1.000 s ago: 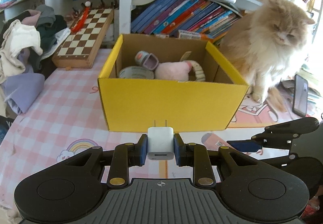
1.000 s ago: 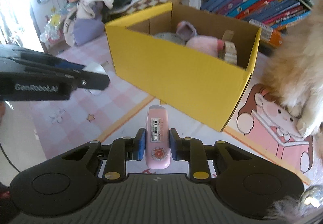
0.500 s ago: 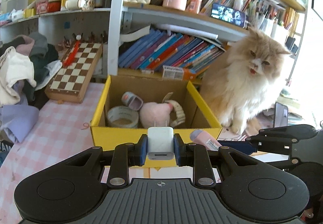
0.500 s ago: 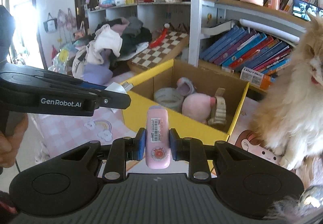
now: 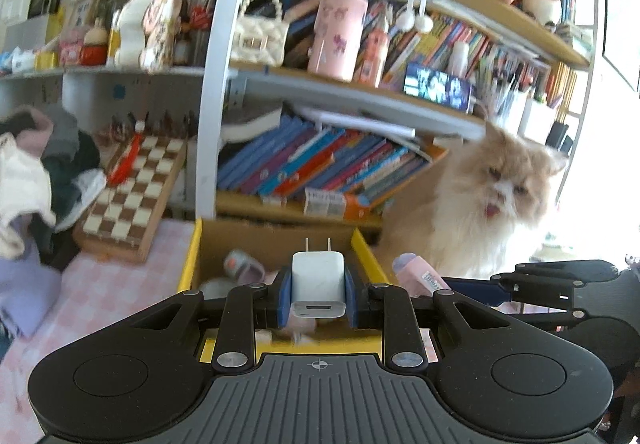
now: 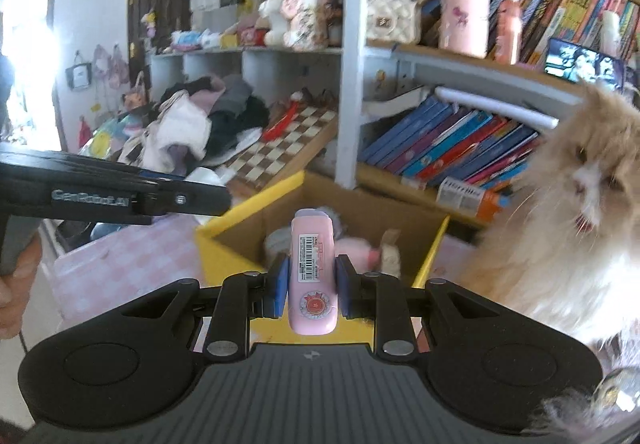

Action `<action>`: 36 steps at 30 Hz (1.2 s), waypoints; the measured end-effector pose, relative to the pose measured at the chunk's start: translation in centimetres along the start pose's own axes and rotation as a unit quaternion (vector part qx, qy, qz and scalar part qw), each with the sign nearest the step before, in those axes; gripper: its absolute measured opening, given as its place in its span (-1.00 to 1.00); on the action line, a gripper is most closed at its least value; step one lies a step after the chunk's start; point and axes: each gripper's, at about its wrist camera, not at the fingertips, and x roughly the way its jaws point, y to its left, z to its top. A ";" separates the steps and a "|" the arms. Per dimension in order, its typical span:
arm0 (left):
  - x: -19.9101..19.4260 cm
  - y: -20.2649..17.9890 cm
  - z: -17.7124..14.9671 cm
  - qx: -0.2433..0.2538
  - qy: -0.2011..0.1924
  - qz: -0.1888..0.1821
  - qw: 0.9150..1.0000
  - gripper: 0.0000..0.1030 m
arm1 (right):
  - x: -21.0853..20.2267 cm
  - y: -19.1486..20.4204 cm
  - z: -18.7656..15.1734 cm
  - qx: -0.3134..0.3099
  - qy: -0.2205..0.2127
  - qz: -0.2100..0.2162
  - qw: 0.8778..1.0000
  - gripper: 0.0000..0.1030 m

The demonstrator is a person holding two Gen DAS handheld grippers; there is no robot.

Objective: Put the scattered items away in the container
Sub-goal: 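Lift the charger over the box with the left tool while the right tool carries the pink case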

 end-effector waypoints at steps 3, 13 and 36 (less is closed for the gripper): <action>0.6 0.1 0.9 -0.001 -0.014 0.004 1.000 -0.52 | 0.6 -0.8 1.1 0.006 -0.010 -0.013 1.000 -0.55; 4.6 0.7 1.7 -0.009 -0.014 0.018 1.000 -0.52 | 4.7 -2.2 2.2 0.010 0.015 -0.028 0.999 -0.55; 14.0 3.5 -0.4 0.030 0.093 0.062 0.993 -0.52 | 14.8 -3.5 0.6 -0.063 0.118 -0.015 0.991 -0.55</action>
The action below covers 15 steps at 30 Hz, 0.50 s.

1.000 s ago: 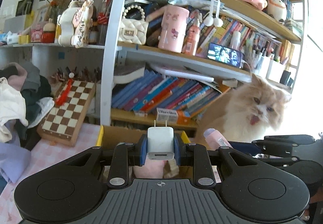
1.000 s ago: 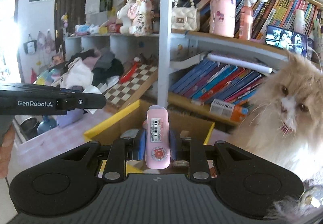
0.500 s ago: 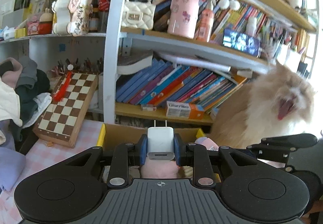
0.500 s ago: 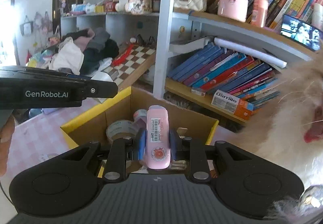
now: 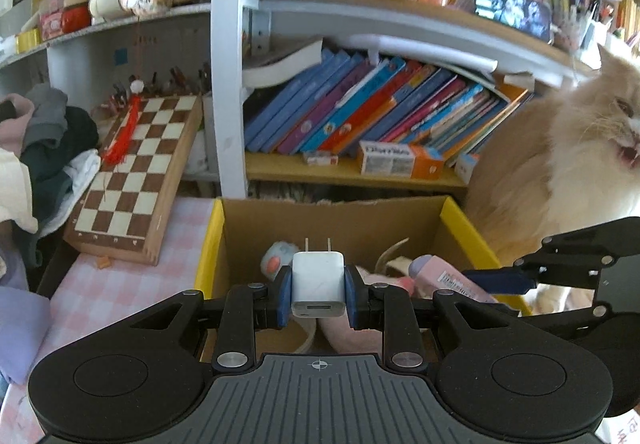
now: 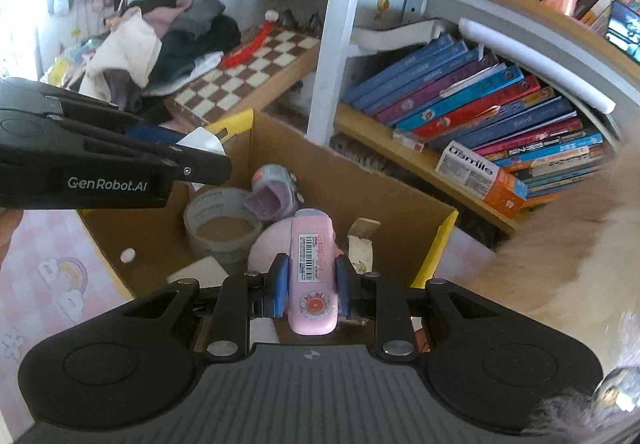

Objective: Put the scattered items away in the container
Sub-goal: 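Lift the charger over the box with the left tool while the right tool carries the pink case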

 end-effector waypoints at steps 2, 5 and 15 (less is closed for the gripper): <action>0.5 0.1 -0.2 0.001 0.008 0.002 1.000 -0.52 | 0.5 0.0 0.0 -0.005 0.006 0.003 1.000 -0.55; 1.2 0.2 -0.3 0.006 0.020 0.003 1.000 -0.52 | 1.3 -0.1 0.1 -0.012 0.016 0.007 1.000 -0.55; 3.0 0.2 -1.2 0.022 0.061 0.006 0.998 -0.52 | 3.8 -0.2 -0.1 -0.022 0.047 0.029 0.998 -0.55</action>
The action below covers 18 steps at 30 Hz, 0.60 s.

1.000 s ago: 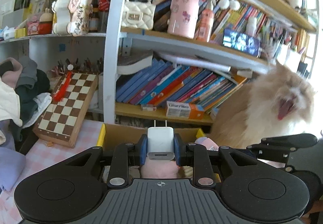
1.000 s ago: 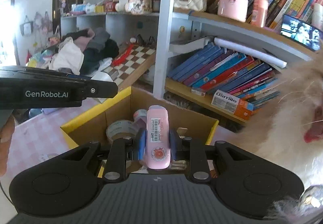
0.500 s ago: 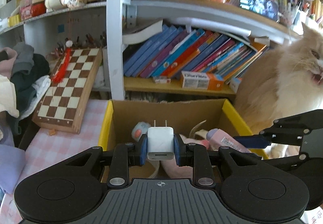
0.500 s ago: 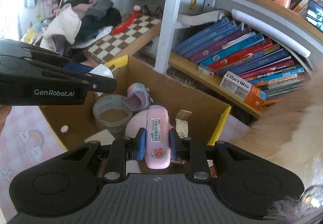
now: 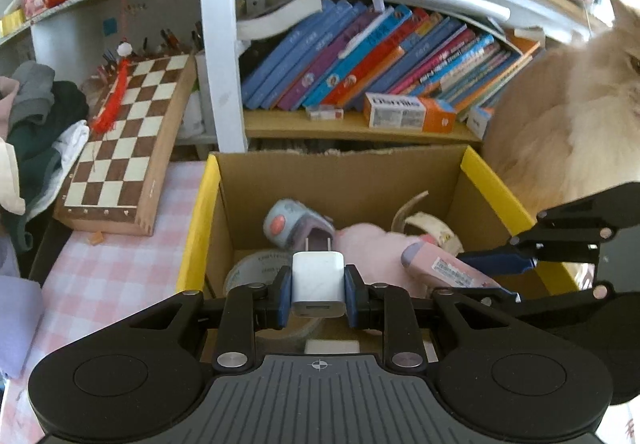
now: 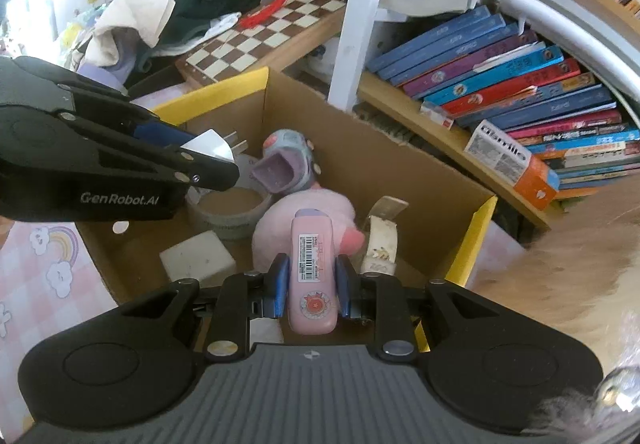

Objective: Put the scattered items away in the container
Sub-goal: 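Lift the charger over the box with the left tool while the right tool carries the pink case, then lower the charger into the box and open the left tool while the right tool releases the case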

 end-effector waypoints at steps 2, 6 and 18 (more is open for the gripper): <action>0.4 -0.1 -0.2 0.006 0.009 0.001 1.000 -0.52 | 0.3 0.0 0.0 -0.003 0.006 0.001 1.000 -0.55; 1.3 -0.2 -0.4 0.010 0.028 0.002 1.000 -0.52 | 0.9 -0.1 0.0 -0.013 0.017 0.005 1.000 -0.55; 3.3 -0.4 -0.7 0.024 0.061 0.008 0.998 -0.52 | 1.8 -0.4 -0.2 -0.021 0.036 0.028 0.999 -0.55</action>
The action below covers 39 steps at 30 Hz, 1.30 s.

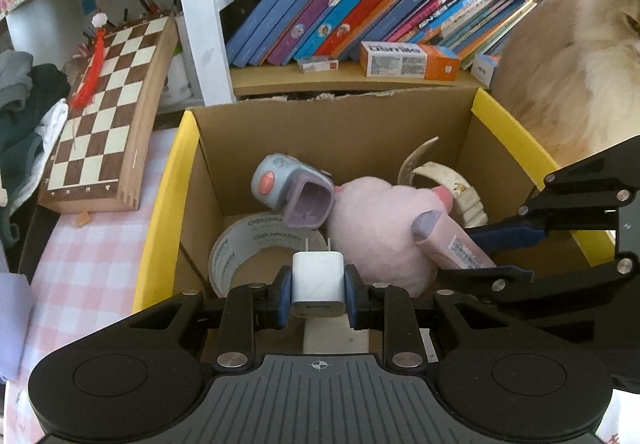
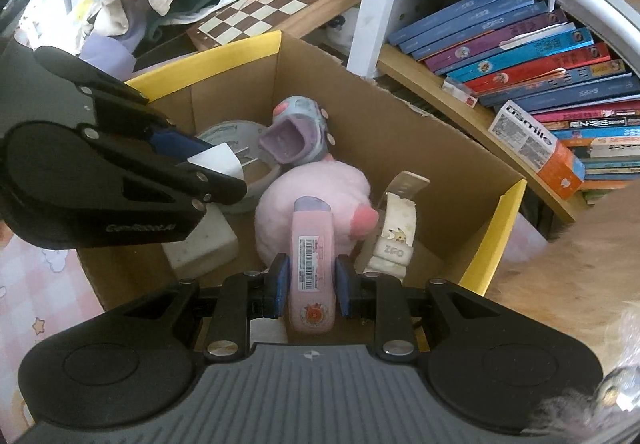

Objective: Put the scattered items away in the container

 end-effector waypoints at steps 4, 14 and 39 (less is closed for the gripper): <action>0.4 0.4 0.0 -0.006 0.010 0.004 1.000 -0.52 | 0.1 -0.1 0.1 0.000 0.006 0.010 1.000 -0.55; 1.1 0.8 1.6 -0.002 0.018 0.015 1.000 -0.52 | 0.2 -0.4 0.2 0.018 0.003 0.026 0.999 -0.55; -10.0 1.0 0.1 -0.075 -0.123 0.029 0.989 0.61 | -7.5 0.4 -1.8 0.117 -0.120 -0.007 0.986 0.18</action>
